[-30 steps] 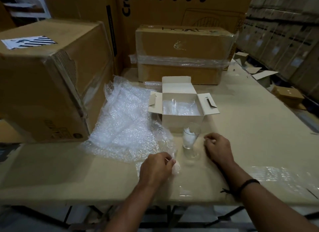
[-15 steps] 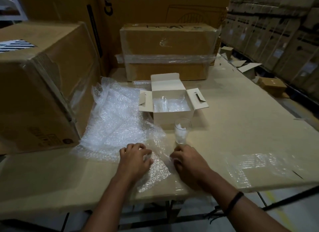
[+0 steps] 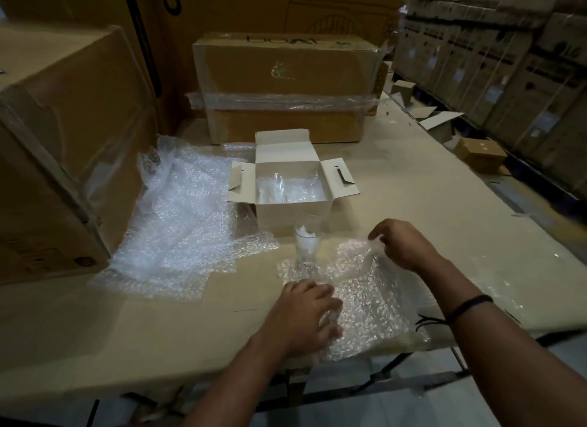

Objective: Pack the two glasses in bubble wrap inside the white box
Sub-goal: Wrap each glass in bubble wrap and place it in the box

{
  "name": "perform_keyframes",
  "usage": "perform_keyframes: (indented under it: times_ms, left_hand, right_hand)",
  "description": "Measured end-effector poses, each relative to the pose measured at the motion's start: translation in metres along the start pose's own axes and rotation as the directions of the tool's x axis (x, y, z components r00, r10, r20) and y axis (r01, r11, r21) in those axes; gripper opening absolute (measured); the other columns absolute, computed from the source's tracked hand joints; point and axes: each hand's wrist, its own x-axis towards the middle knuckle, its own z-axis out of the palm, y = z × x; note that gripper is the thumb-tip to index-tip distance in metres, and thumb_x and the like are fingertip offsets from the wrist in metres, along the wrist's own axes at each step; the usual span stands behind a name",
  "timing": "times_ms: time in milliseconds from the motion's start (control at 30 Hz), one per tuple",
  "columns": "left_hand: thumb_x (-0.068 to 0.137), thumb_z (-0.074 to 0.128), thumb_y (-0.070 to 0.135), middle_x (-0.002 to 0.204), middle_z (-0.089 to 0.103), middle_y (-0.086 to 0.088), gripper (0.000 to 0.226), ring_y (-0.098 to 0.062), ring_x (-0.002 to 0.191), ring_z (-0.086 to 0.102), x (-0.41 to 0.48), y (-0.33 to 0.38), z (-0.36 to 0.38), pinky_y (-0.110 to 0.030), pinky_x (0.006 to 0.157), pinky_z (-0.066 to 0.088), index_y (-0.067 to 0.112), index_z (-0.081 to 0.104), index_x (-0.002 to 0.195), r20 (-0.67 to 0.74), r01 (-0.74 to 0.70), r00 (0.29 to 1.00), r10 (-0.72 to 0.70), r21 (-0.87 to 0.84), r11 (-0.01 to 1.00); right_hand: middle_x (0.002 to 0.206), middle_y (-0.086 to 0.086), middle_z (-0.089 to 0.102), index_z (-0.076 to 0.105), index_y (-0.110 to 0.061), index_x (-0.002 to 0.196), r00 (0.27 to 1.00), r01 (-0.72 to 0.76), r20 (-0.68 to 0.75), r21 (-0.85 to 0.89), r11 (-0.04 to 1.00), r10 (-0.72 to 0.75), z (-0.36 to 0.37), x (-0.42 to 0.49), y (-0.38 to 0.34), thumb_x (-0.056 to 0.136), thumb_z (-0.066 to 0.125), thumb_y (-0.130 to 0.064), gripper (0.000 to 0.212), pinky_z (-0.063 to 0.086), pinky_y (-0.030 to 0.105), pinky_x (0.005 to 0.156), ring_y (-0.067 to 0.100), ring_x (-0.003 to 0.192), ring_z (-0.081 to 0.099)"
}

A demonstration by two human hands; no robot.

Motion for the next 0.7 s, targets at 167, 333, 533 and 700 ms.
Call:
perform_keyframes:
  times_ms: [167, 333, 533, 700]
  left_hand:
    - [0.096, 0.040, 0.056, 0.157, 0.028, 0.004, 0.053, -0.023, 0.142, 0.021, 0.031, 0.028, 0.019, -0.044, 0.111, 0.015, 0.032, 0.040, 0.144, -0.011, -0.004, 1.000, 0.004, 0.040, 0.999]
    - [0.095, 0.039, 0.048, 0.148, 0.044, 0.004, 0.046, -0.021, 0.136, 0.035, 0.040, 0.032, 0.026, -0.043, 0.109, 0.024, 0.029, 0.052, 0.135, -0.126, -0.009, 0.992, 0.004, -0.044, 0.999]
    - [0.085, 0.067, 0.023, 0.115, 0.067, 0.006, 0.027, -0.016, 0.104, 0.060, 0.028, 0.017, 0.029, -0.036, 0.086, 0.048, 0.025, 0.069, 0.112, -0.362, 0.136, 0.917, -0.170, -0.120, 0.983]
    - [0.082, 0.062, 0.023, 0.098, 0.071, 0.010, 0.019, -0.015, 0.082, 0.061, 0.032, 0.020, 0.023, -0.030, 0.067, 0.040, 0.029, 0.072, 0.097, -0.310, 0.199, 0.933, -0.184, 0.018, 0.980]
  right_hand:
    - [0.136, 0.002, 0.058, 0.067, -0.018, 0.122, 0.987, 0.047, -0.148, -0.080, 0.996, -0.059, -0.010, -0.007, -0.001, 0.092, 0.053, -0.011, 0.034, 0.046, 0.037, 0.100, 0.024, 0.119, 0.057]
    - [0.163, -0.001, 0.013, 0.020, -0.024, 0.154, 0.956, 0.216, 0.239, -0.182, 0.959, -0.169, 0.029, -0.032, 0.003, 0.094, 0.016, -0.064, 0.073, 0.013, 0.039, 0.119, 0.019, 0.149, 0.015]
    - [0.163, -0.002, 0.015, 0.019, -0.025, 0.154, 0.975, 0.210, 0.085, -0.082, 0.974, -0.203, 0.050, -0.040, 0.018, 0.097, 0.026, -0.059, 0.067, 0.009, 0.040, 0.122, 0.016, 0.150, 0.010]
    - [0.109, -0.005, 0.066, 0.068, -0.027, 0.101, 0.980, 0.186, -0.046, -0.135, 0.973, -0.194, 0.017, -0.059, -0.005, 0.089, 0.050, -0.062, 0.041, 0.041, 0.033, 0.084, 0.017, 0.098, 0.057]
